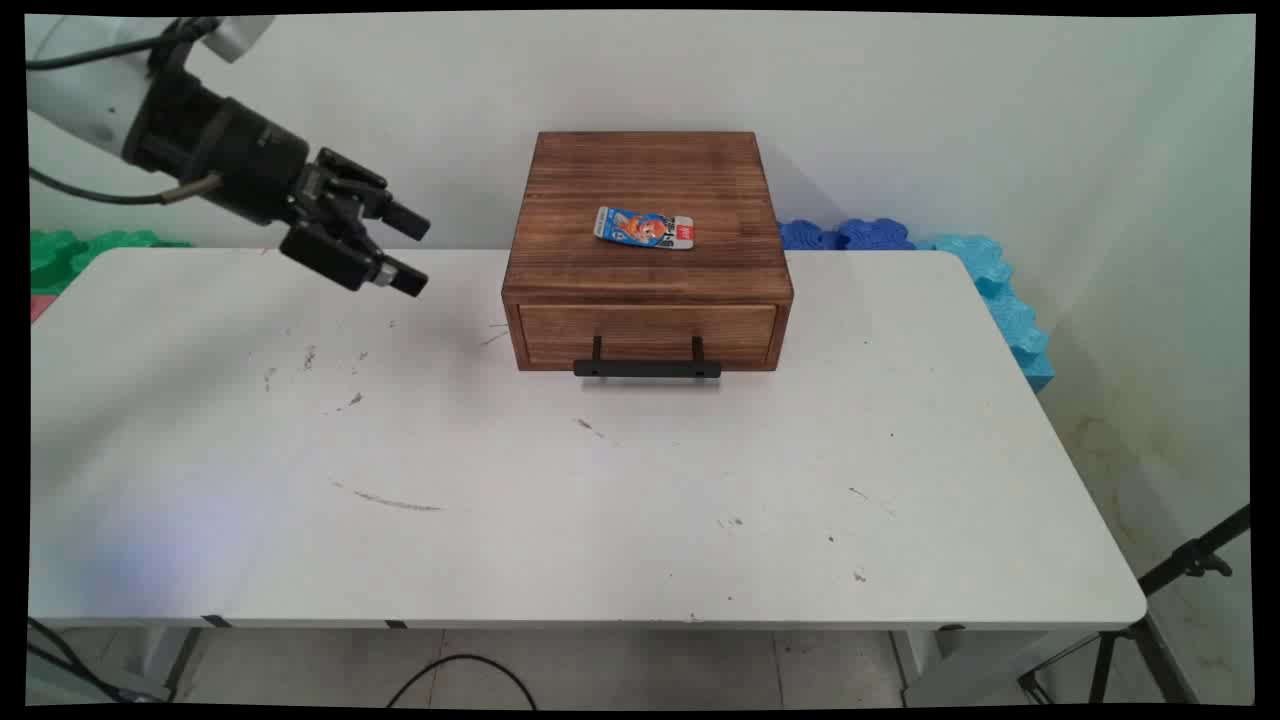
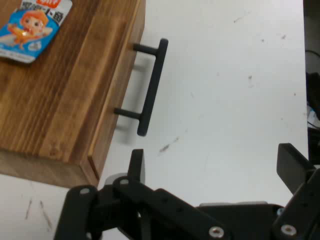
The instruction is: Open the drawer
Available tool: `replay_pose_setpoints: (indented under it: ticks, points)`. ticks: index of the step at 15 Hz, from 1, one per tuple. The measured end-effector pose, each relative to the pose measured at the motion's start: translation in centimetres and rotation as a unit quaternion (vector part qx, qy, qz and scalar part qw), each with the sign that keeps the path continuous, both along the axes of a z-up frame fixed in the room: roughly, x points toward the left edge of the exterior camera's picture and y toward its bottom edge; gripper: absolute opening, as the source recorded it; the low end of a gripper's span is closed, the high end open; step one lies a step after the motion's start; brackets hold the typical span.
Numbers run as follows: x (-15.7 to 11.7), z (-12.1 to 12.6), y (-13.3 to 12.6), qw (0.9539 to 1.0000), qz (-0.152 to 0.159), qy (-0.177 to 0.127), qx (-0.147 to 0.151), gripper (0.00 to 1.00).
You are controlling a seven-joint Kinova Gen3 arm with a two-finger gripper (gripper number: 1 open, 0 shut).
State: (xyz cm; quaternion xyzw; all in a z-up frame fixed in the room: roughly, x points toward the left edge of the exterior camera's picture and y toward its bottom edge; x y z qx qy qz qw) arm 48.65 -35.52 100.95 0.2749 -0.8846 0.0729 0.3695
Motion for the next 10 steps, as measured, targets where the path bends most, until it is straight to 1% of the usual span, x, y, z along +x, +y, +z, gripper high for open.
replay_pose_setpoints:
  ticks: [3, 6, 10]
  points:
    - [-2.3, 0.9, -1.0, 1.0, 0.003, 0.0, -0.004, 1.0]
    - [-5.5, 1.7, -2.0, 1.0, 0.0, -0.003, -0.008, 1.0]
    - [-10.1, 1.7, -3.1, 0.9994, -0.022, -0.026, -0.013, 1.0]
